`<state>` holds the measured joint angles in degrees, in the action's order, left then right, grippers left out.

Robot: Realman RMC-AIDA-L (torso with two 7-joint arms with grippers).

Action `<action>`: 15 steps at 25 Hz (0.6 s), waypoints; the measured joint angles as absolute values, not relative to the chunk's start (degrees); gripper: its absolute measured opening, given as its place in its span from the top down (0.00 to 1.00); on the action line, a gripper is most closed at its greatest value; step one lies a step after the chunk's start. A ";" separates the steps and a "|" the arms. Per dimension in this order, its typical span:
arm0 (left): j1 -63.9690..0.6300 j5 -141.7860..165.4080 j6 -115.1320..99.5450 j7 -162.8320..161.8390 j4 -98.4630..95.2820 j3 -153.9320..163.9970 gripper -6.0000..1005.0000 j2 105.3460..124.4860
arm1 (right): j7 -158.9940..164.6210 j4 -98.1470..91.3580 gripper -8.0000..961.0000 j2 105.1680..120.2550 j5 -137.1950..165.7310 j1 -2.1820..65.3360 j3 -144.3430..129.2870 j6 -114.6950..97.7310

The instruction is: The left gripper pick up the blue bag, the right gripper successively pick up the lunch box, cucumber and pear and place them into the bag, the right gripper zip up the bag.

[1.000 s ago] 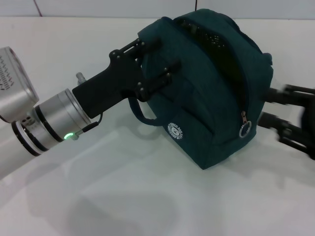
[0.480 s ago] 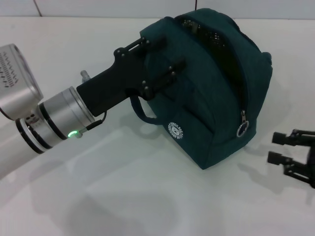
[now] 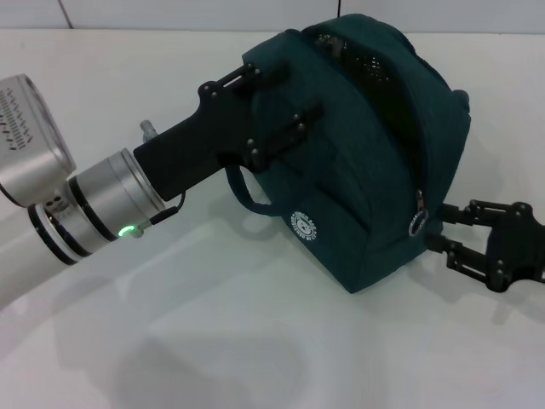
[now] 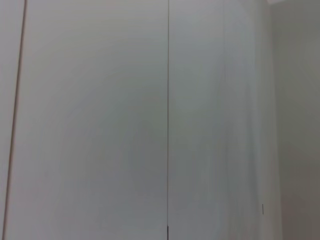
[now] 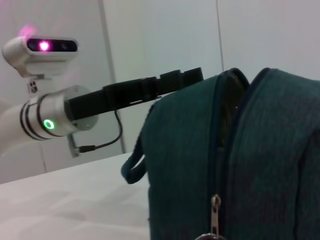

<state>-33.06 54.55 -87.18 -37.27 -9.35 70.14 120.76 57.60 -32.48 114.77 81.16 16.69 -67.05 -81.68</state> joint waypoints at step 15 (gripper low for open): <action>-33.66 54.58 -87.19 -36.84 -9.32 69.85 0.36 120.76 | 57.51 -31.68 0.66 115.30 80.83 20.82 -73.37 -82.58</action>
<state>-33.66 54.58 -87.19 -36.83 -9.32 69.85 120.76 57.51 -31.68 115.30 80.83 20.82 -73.37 -82.58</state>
